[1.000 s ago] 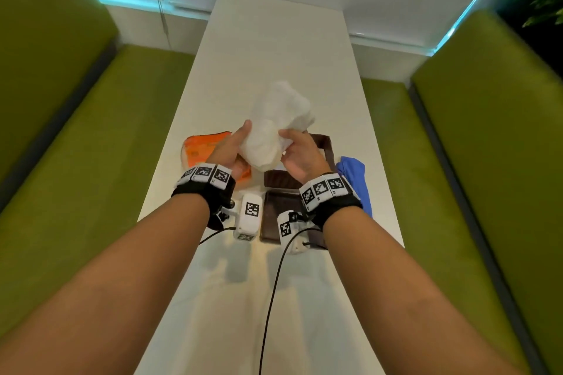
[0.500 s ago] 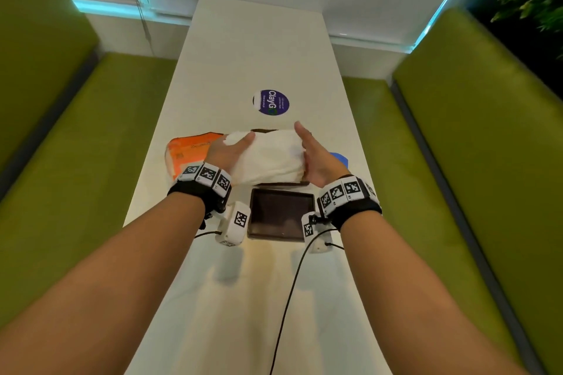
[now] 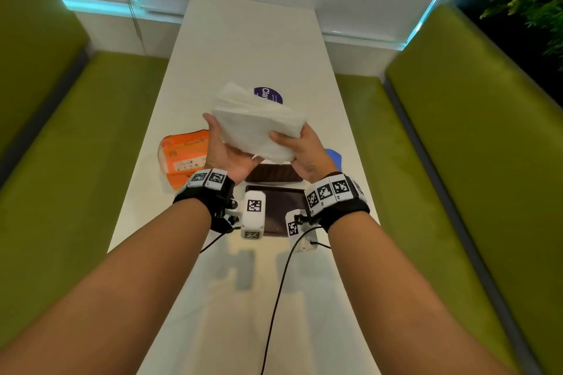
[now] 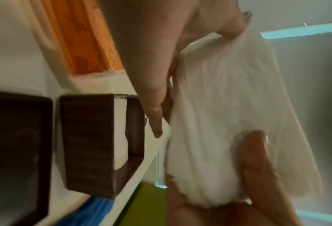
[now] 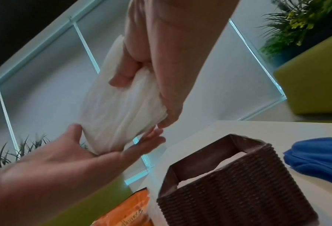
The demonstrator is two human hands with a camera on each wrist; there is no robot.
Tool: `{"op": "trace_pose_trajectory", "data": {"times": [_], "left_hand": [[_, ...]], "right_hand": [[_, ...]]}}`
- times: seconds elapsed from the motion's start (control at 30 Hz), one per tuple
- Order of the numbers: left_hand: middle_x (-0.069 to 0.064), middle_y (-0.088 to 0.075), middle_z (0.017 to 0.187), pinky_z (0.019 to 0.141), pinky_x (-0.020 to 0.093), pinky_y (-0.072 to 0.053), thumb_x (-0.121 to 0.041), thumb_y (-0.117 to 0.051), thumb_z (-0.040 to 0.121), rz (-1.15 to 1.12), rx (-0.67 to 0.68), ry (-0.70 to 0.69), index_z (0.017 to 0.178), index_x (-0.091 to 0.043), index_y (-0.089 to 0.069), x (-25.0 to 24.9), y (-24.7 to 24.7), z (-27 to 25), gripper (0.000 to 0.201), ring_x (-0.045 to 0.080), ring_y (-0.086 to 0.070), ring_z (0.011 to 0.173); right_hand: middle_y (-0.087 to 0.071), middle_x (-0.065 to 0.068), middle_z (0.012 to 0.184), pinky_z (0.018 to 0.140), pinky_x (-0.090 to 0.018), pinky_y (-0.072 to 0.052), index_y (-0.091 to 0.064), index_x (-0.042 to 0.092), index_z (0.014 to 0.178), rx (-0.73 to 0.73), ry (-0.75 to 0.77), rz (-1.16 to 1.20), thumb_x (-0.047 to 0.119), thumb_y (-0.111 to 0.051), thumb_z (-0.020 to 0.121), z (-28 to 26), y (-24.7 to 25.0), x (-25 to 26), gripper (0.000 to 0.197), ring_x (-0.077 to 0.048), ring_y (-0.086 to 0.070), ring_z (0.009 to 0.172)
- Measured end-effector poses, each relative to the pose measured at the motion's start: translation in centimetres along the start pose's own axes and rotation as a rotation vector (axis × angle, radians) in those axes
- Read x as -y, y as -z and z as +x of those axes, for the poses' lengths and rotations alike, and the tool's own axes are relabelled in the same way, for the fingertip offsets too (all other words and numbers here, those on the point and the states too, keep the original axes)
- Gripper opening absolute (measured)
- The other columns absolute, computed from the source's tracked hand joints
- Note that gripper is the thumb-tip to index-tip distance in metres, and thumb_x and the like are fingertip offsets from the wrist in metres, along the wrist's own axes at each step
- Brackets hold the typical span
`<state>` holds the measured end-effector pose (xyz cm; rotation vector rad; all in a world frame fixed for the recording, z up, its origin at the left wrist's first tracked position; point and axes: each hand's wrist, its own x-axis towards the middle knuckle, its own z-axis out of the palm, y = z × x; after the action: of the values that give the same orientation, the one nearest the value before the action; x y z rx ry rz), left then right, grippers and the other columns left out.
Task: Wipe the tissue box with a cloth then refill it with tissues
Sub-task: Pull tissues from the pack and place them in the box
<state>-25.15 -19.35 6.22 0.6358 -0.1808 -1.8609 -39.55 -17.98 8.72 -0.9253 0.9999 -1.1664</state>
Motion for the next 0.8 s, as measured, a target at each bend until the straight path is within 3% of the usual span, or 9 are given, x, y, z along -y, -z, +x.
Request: {"op": "trace_pose_trajectory", "data": {"times": [0.1,0.23,0.3,0.4,0.5,0.57,0.63,0.73,0.8], "left_hand": [[0.017,-0.058,0.131,0.089,0.056,-0.051,-0.085,-0.032,0.074,-0.154,0.015,-0.067,0.137,-0.016,-0.049,0.2,-0.5,0.4,0.095,0.039,-0.057,0.117],[0.015,-0.047,0.142,0.105,0.057,-0.039,-0.087,-0.038,0.065,-0.062,0.076,-0.021,0.144,-0.017,-0.039,0.4,-0.9,0.5,0.106,0.038,-0.045,0.131],[0.014,-0.052,0.139,0.106,0.055,-0.039,-0.083,-0.044,0.058,0.007,0.071,0.001,0.141,-0.014,-0.043,0.3,-0.8,0.4,0.108,0.036,-0.049,0.129],[0.014,-0.069,0.115,0.084,0.048,-0.056,-0.072,-0.059,0.06,0.148,0.005,0.015,0.115,-0.012,-0.064,-0.7,0.7,0.7,0.081,0.031,-0.068,0.103],[0.009,-0.074,0.101,0.072,0.043,-0.06,-0.056,-0.056,0.084,0.379,-0.028,0.092,0.086,-0.019,-0.078,-1.4,2.3,0.9,0.044,0.025,-0.073,0.087],[0.012,-0.073,0.107,0.077,0.044,-0.059,-0.055,-0.059,0.084,0.546,-0.061,0.168,0.104,-0.018,-0.073,-1.5,3.1,1.1,0.043,0.027,-0.071,0.095],[0.014,-0.065,0.123,0.093,0.049,-0.052,-0.052,-0.068,0.078,0.707,-0.055,0.194,0.121,-0.022,-0.062,-1.2,3.5,1.6,0.053,0.03,-0.064,0.109],[0.018,-0.06,0.125,0.103,0.051,-0.045,-0.035,-0.071,0.082,0.964,-0.122,0.14,0.103,-0.025,-0.064,-0.4,3.9,2.8,0.025,0.033,-0.06,0.112],[0.018,-0.063,0.12,0.101,0.05,-0.046,-0.038,-0.074,0.076,1.009,-0.178,0.136,0.104,-0.018,-0.064,-0.3,3.5,3.6,0.036,0.033,-0.061,0.111]], "right_hand": [[-0.06,-0.003,0.112,0.089,-0.034,-0.054,-0.053,0.021,0.11,0.06,-0.036,-0.039,-0.01,-0.063,0.079,-0.7,0.1,-0.2,0.045,-0.017,-0.059,0.104],[-0.059,-0.014,0.129,0.1,-0.045,-0.049,-0.049,0.008,0.129,-0.055,-0.073,-0.232,0.014,-0.082,0.063,-0.7,-0.6,-1.5,0.074,-0.029,-0.057,0.119],[-0.06,-0.015,0.128,0.099,-0.045,-0.05,-0.05,0.005,0.13,-0.129,-0.089,-0.228,0.019,-0.081,0.067,-0.8,-0.3,-1.6,0.072,-0.029,-0.059,0.118],[-0.061,-0.01,0.125,0.091,-0.037,-0.055,-0.049,0.009,0.13,-0.074,-0.199,-0.114,0.003,-0.066,0.083,-1.0,1.6,-1.1,0.051,-0.024,-0.062,0.11],[-0.06,-0.008,0.129,0.097,-0.047,-0.05,-0.046,0.014,0.134,-0.009,-0.347,-0.166,0.011,-0.072,0.077,-1.0,3.0,-0.9,0.062,-0.027,-0.059,0.116],[-0.061,-0.007,0.123,0.097,-0.047,-0.05,-0.048,0.015,0.128,-0.002,-0.412,-0.207,0.009,-0.07,0.08,-0.9,3.3,-1.0,0.053,-0.026,-0.06,0.11],[-0.06,-0.007,0.118,0.092,-0.042,-0.051,-0.048,0.018,0.125,-0.046,-0.405,-0.217,0.006,-0.064,0.086,-0.6,3.4,-1.3,0.044,-0.022,-0.061,0.1],[-0.051,-0.01,0.131,0.09,-0.039,-0.051,-0.033,0.019,0.141,-0.157,-0.389,-0.244,0.007,-0.062,0.087,0.1,3.4,-2.2,0.062,-0.025,-0.057,0.104],[-0.047,-0.01,0.136,0.09,-0.037,-0.05,-0.028,0.019,0.145,-0.21,-0.373,-0.253,0.006,-0.06,0.088,0.5,3.5,-2.5,0.067,-0.025,-0.054,0.108]]}}
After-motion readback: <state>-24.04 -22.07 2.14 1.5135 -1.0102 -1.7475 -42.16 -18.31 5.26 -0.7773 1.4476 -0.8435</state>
